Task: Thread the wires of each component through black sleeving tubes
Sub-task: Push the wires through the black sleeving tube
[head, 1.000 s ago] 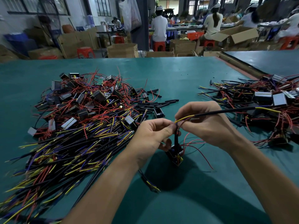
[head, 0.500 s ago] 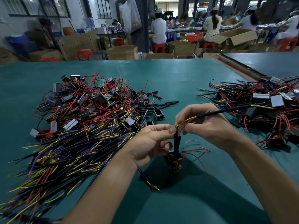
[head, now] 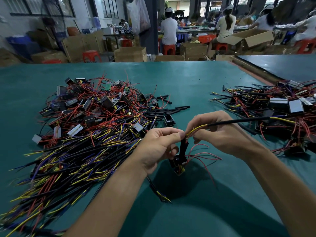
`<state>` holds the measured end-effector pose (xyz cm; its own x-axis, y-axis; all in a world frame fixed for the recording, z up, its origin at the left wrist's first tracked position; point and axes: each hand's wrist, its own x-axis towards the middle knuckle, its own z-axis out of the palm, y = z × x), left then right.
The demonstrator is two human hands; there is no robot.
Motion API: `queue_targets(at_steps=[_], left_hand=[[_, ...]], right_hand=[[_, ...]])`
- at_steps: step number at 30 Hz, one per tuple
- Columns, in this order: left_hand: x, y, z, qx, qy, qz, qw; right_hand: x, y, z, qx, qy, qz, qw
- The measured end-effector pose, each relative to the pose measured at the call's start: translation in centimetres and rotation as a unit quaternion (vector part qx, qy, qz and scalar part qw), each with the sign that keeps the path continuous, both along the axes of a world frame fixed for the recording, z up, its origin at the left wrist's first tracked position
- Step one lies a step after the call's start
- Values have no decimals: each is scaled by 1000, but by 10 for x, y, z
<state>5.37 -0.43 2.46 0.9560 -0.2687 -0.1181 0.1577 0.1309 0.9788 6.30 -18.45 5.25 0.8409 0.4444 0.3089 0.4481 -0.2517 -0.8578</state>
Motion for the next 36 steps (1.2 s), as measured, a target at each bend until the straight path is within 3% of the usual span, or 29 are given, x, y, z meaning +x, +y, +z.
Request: queue_targets(at_steps=[13, 26, 36], left_hand=[[3, 0, 3, -39, 14, 41, 998], [2, 2, 3, -68, -7, -3, 998], [1, 3, 6, -55, -5, -48, 997]], right_hand=[[2, 1, 0, 44, 14, -31, 998], [2, 0, -1, 100, 39, -43, 993], [-1, 2, -1, 104, 52, 11, 993]])
